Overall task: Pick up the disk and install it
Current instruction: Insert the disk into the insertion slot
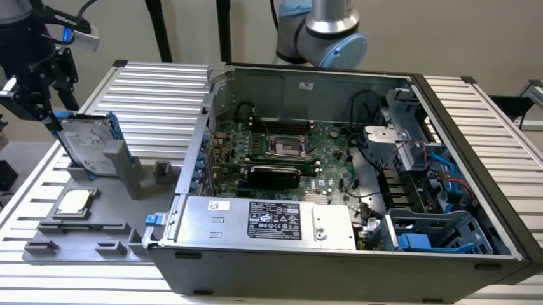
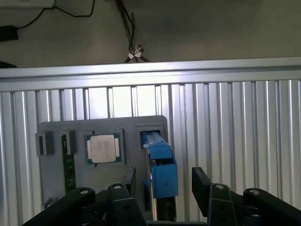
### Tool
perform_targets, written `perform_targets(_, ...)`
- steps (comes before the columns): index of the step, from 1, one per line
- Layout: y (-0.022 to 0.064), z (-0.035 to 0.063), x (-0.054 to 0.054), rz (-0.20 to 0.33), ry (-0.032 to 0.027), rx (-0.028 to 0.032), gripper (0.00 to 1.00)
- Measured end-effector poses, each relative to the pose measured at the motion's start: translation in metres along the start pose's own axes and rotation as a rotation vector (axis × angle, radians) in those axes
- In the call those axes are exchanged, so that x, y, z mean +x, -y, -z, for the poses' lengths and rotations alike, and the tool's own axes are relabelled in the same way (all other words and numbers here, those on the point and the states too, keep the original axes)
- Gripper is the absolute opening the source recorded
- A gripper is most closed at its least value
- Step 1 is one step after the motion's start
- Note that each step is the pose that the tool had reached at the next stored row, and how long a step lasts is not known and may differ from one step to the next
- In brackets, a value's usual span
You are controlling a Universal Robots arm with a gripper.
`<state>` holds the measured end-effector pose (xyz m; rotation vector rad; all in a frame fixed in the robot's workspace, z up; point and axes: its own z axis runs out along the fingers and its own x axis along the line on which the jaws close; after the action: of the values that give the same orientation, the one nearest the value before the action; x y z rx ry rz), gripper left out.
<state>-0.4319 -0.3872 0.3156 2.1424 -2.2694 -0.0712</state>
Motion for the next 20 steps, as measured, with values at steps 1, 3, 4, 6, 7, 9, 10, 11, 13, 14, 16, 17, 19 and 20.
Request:
perform_targets(1,0.0001,-0.0018,0.000,0.000,0.0000,0.0001,0.60)
perform_targets(3,0.0002,-0.0055,0.000,0.000,0.0000,0.0001,0.60)
perform_targets(4,0.0003,-0.0073,0.000,0.000,0.0000,0.0002,0.60)
perform_targets(6,0.0002,-0.0109,0.000,0.000,0.0000,0.0007,0.60)
perform_targets(7,0.0000,-0.0127,0.000,0.001,0.0001,0.0013,0.60)
perform_targets(9,-0.0007,-0.0165,0.000,0.002,0.0001,0.0028,0.60)
perform_targets(10,-0.0012,-0.0182,0.000,0.003,0.0000,0.0036,0.60)
perform_targets(11,-0.0019,-0.0199,0.001,0.005,-0.0001,0.0046,0.60)
perform_targets(13,-0.0034,-0.0227,0.001,0.011,-0.0001,0.0087,0.60)
perform_targets(14,-0.0039,-0.0240,0.001,0.015,0.0000,0.0120,0.60)
perform_targets(16,-0.0041,-0.0256,0.001,0.023,0.0001,0.0197,0.60)
perform_targets(17,-0.0041,-0.0260,0.001,0.027,0.0001,0.0226,0.60)
perform_targets(19,-0.0042,-0.0263,0.001,0.038,-0.0002,0.0246,0.60)
perform_targets(20,-0.0042,-0.0265,0.001,0.044,-0.0005,0.0246,0.60)
